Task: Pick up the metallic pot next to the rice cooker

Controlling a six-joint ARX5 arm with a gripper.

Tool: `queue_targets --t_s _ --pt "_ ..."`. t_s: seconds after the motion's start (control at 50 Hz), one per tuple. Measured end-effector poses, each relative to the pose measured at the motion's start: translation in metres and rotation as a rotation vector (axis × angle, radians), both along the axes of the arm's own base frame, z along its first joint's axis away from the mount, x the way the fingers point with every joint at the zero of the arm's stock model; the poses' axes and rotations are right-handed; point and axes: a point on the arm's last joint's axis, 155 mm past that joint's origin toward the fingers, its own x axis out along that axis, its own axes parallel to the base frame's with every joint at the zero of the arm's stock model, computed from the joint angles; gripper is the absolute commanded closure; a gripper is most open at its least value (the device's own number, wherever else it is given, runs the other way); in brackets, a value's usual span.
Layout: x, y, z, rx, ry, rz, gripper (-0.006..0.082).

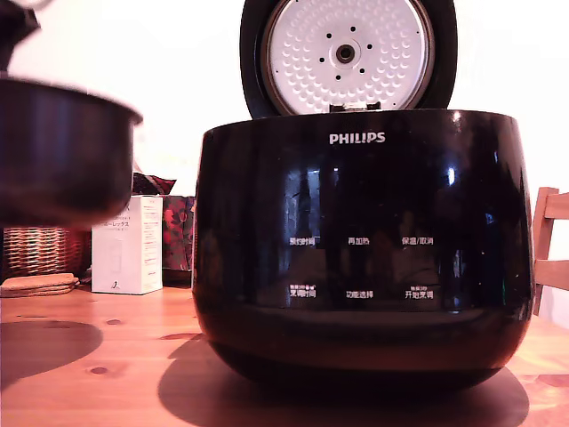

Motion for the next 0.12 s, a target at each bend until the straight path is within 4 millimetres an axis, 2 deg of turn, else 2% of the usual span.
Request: queue_targets --t_s 0.12 --pt "-0.0009 0.0006 0.0011 -0.001 -0.003 0.0 0.0788"
